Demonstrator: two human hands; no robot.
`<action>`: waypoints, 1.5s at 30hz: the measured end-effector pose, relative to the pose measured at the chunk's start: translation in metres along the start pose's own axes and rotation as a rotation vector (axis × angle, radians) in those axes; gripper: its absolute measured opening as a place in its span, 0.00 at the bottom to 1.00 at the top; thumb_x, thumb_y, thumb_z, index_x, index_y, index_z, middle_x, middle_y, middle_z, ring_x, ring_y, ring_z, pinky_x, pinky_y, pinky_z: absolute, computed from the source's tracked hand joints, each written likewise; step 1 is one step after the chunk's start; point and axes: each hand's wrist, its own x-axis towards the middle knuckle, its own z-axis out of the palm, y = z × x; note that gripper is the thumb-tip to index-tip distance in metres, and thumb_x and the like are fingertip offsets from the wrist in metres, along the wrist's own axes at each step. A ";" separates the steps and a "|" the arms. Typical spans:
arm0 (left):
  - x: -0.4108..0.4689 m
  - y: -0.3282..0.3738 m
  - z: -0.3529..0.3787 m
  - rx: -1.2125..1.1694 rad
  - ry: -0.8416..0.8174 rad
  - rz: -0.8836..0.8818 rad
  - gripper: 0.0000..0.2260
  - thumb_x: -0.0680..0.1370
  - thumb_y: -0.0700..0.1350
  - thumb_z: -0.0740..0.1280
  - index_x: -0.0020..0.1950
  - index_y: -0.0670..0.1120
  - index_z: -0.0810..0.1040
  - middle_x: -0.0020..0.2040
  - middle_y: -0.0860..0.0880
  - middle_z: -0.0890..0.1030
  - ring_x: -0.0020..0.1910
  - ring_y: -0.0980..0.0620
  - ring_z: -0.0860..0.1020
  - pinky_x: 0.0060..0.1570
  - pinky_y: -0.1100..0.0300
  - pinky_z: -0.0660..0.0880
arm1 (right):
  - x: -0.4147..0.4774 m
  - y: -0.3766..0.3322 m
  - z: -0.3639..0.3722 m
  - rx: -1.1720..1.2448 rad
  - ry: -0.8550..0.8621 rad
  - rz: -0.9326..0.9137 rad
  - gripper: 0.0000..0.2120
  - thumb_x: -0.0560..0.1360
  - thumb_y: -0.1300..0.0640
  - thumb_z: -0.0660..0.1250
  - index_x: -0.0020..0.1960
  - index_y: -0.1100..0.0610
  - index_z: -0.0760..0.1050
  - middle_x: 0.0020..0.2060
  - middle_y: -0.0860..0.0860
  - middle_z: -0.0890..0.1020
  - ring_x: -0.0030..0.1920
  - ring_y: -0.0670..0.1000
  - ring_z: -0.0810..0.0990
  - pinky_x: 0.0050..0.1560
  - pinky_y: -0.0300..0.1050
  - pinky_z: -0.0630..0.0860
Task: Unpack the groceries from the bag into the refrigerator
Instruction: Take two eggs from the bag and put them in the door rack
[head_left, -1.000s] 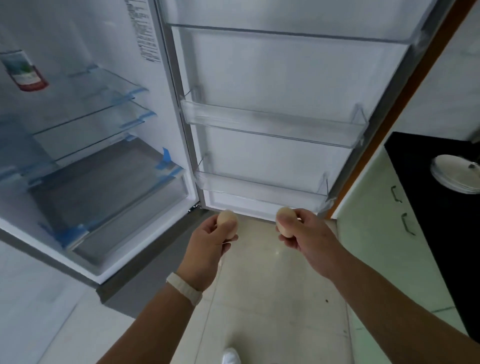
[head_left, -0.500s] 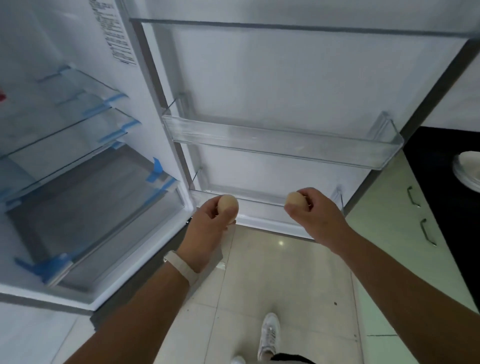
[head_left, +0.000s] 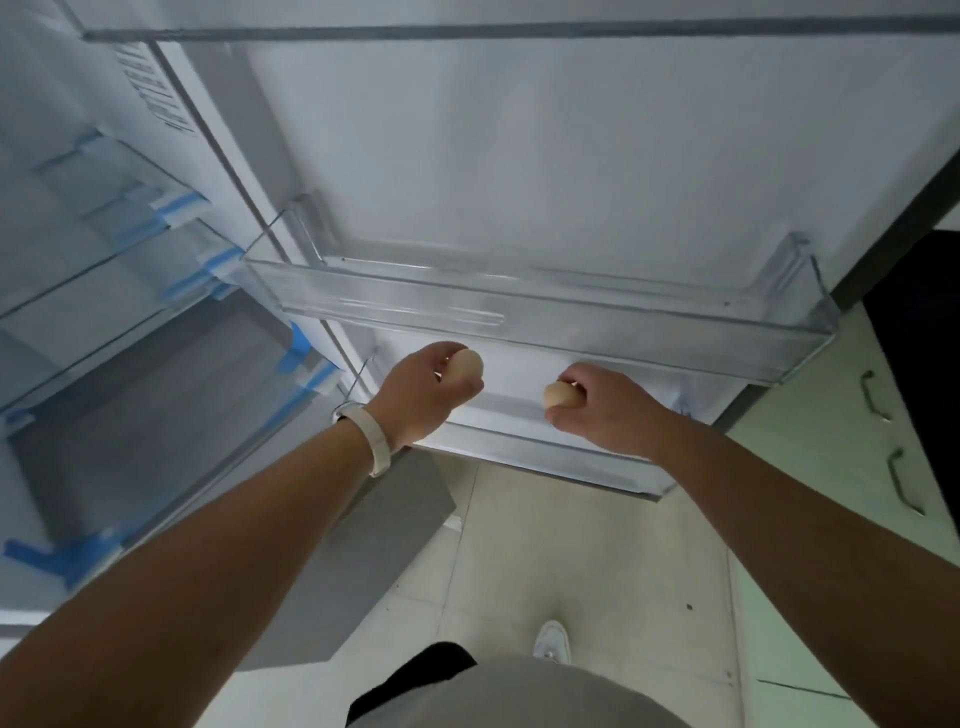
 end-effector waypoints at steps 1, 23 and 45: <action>0.005 -0.001 0.003 0.028 -0.010 -0.002 0.18 0.76 0.49 0.72 0.65 0.49 0.77 0.54 0.53 0.80 0.51 0.54 0.78 0.44 0.71 0.69 | 0.003 0.004 0.002 0.002 -0.011 0.007 0.13 0.71 0.45 0.72 0.49 0.50 0.74 0.43 0.46 0.80 0.43 0.49 0.77 0.40 0.44 0.71; 0.080 -0.022 0.039 0.591 -0.778 0.151 0.12 0.77 0.51 0.68 0.59 0.52 0.74 0.52 0.51 0.79 0.51 0.48 0.77 0.57 0.50 0.74 | 0.053 0.016 0.042 -0.305 -0.345 0.054 0.05 0.74 0.56 0.66 0.48 0.55 0.70 0.39 0.47 0.73 0.40 0.50 0.74 0.45 0.48 0.72; 0.081 -0.019 0.051 0.679 -0.845 0.258 0.09 0.79 0.47 0.66 0.58 0.47 0.74 0.51 0.53 0.73 0.52 0.50 0.74 0.55 0.57 0.68 | 0.053 0.019 0.050 -0.440 -0.425 -0.001 0.06 0.80 0.52 0.63 0.48 0.53 0.68 0.45 0.50 0.74 0.48 0.51 0.75 0.57 0.50 0.72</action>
